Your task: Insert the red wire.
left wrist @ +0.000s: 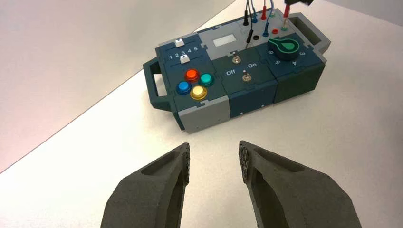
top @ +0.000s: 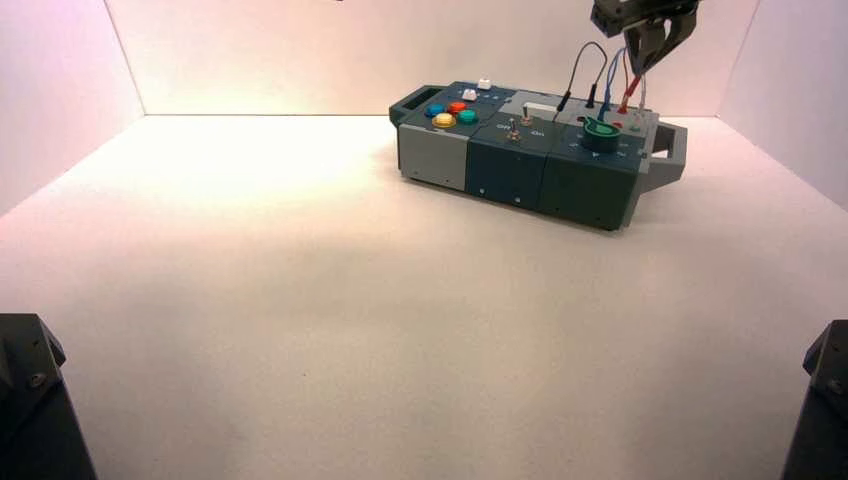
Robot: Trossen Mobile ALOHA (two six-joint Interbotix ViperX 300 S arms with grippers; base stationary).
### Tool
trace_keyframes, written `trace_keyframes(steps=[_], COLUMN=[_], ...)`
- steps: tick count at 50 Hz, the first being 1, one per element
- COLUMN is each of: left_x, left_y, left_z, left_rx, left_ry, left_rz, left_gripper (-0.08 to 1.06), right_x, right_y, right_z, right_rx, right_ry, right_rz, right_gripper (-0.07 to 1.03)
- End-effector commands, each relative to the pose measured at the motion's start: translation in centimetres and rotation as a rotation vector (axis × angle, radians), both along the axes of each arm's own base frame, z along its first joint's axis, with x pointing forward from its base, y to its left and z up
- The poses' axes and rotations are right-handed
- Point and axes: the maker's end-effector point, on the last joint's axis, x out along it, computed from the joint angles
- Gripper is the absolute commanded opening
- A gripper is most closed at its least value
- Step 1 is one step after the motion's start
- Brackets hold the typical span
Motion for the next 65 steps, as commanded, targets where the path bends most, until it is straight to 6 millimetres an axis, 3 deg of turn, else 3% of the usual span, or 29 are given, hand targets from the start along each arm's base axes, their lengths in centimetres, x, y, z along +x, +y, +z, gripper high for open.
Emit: trace_keyframes(steps=[1, 65], left_x=[0.3, 0.3], left_y=[-0.3, -0.3], left_z=[1.1, 1.2], left_rx=[-0.013, -0.015], left_ry=[-0.030, -0.033], left_rz=[-0.008, -0.008], left_gripper=[0.56, 0.56], right_x=[0.9, 3.1], right_y=[0.4, -0.1], right_z=[1.0, -0.7], right_rx=[-0.006, -0.107], right_ry=[-0.035, -0.039], right_rz=[0.019, 0.098], right_gripper=[-0.02, -0.02])
